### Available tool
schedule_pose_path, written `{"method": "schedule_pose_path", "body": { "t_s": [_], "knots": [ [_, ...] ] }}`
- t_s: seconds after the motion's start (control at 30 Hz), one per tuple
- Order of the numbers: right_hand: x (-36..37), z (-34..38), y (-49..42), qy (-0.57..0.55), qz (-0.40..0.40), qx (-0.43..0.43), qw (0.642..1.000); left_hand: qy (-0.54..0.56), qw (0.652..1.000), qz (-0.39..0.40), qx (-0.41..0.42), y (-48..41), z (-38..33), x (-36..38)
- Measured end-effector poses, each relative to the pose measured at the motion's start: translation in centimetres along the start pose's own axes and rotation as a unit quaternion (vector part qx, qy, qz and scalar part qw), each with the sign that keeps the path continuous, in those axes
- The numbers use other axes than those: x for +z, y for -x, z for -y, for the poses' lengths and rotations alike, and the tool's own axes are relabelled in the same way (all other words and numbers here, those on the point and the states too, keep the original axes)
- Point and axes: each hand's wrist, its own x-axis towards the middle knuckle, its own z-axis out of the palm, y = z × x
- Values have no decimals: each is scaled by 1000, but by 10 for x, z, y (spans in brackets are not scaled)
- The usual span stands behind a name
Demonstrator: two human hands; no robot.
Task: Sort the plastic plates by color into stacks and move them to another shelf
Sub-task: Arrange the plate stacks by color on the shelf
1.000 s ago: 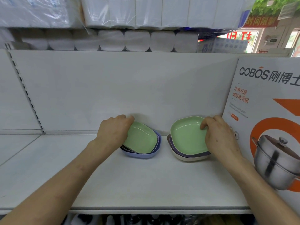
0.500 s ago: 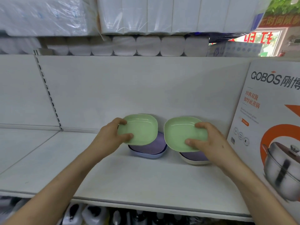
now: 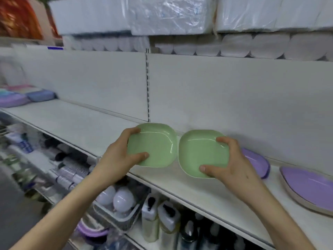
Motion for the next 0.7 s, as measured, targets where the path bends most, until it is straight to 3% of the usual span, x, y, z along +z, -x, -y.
{"method": "schedule_pose_path", "body": {
  "t_s": [0.47,0.7],
  "knots": [
    [311,247,-36,-58,148,-152,976,-86,973,-193,-90,47,216,-318],
    [439,353,-50,-89,213,-201,952,-114,949,-256,-142,63,302,-438]
  ]
}}
